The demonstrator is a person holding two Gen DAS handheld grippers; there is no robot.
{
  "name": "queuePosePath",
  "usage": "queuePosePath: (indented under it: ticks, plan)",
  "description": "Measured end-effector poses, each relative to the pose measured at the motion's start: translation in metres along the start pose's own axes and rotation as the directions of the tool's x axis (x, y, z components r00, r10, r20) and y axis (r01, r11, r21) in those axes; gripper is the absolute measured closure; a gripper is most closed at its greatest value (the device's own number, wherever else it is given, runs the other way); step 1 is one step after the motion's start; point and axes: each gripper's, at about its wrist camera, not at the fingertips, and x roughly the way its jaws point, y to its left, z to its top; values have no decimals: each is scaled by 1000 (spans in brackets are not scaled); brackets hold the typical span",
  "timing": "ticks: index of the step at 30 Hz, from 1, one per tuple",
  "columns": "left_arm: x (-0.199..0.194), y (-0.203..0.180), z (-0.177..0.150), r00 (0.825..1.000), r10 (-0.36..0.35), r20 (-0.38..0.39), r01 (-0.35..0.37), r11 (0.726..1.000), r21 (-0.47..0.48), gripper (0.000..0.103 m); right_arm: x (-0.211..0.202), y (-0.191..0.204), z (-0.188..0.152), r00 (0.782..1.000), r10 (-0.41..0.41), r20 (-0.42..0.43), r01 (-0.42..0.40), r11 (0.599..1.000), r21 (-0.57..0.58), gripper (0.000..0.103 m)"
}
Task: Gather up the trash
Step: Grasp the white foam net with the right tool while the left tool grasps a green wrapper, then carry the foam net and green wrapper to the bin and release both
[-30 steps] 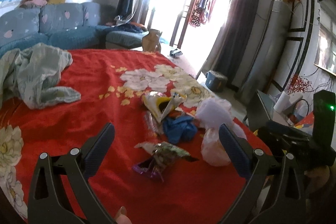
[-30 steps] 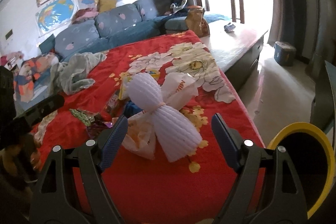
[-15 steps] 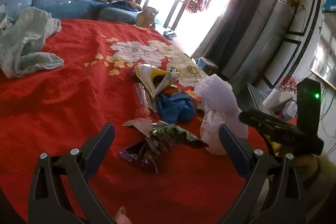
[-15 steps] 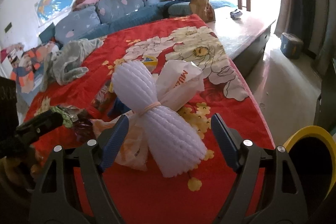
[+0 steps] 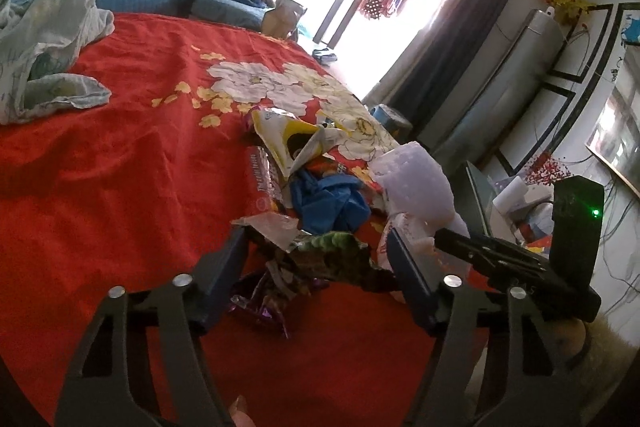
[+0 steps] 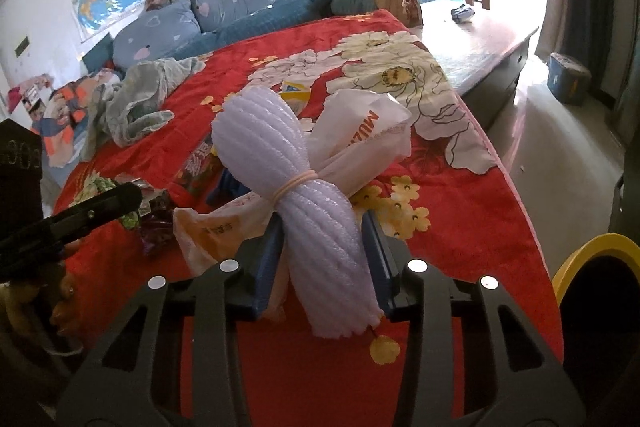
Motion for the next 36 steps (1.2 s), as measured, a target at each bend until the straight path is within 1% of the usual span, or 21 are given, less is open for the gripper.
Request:
queuePosePath:
  ticks: [2, 5, 10, 11, 13, 16, 17, 18, 20, 23, 26, 28, 29, 30, 31, 32, 34, 36]
  plan:
    - [0, 0, 0, 1000, -1, 2, 1, 1000, 5, 39, -1, 1, 0, 1000, 0, 4, 0, 1000, 1, 70]
    - [-1, -2, 0, 1000, -1, 1, 1, 1000, 9, 43, -7, 1, 1, 1000, -4, 18, 4, 1000, -3, 71]
    - [-5, -4, 1, 1000, -7, 13, 6, 1000, 16, 46, -19, 2, 4, 999, 2, 49, -1, 1000, -8, 72]
    - [-7, -5, 2, 1000, -9, 16, 8, 1000, 18, 49, -22, 2, 5, 998, 6, 57, -6, 1000, -8, 72]
    - [-11, -8, 4, 1000, -11, 27, 10, 1000, 29, 51, -26, 3, 7, 998, 12, 66, -11, 1000, -8, 73]
    - [-16, -14, 7, 999, -22, 39, 20, 999, 44, 56, -33, 6, 9, 996, 20, 85, -19, 1000, -8, 73]
    - [-17, -16, 8, 999, -25, 39, 23, 998, 51, 75, -35, 6, 9, 996, 24, 90, -23, 1000, -9, 73]
    - [-17, -19, 8, 999, -22, 39, 19, 998, 57, 91, -37, 7, 9, 995, 24, 93, -23, 1000, -9, 73]
    - [-17, -21, 9, 999, -26, 36, 24, 998, 62, 91, -41, 7, 10, 994, 26, 102, -26, 1000, -7, 73]
    - [-16, -25, 8, 999, -29, 28, 26, 997, 79, 95, -45, 7, 10, 993, 26, 112, -25, 1000, -4, 73]
    - [-14, -29, 6, 999, -24, 24, 22, 996, 88, 95, -50, 5, 10, 992, 24, 122, -24, 1000, 3, 73]
    - [-13, -32, 4, 1000, -15, 22, 13, 995, 104, 93, -55, 2, 10, 991, 20, 131, -22, 1000, 12, 73]
    - [-12, -33, 3, 1000, -17, 17, 15, 994, 108, 81, -58, 0, 11, 990, 16, 137, -18, 1000, 18, 73]
    - [-11, -36, 1, 1000, -19, 11, 17, 993, 117, 64, -61, 0, 10, 989, 14, 144, -17, 1000, 22, 73]
    - [-8, -40, 0, 1000, -15, 4, 14, 991, 134, 57, -66, -3, 10, 988, 10, 155, -14, 1000, 27, 73]
    - [-5, -43, -2, 1000, -15, -9, 16, 989, 147, 55, -71, -5, 10, 986, 4, 164, -9, 999, 32, 73]
    - [1, -51, -7, 999, -15, -38, 22, 983, 180, 54, -79, -12, 9, 984, -3, 178, -7, 999, 51, 73]
    - [6, -62, -15, 999, 16, -52, -2, 968, 253, 52, -84, -17, 9, 983, -6, 184, -6, 998, 67, 73]
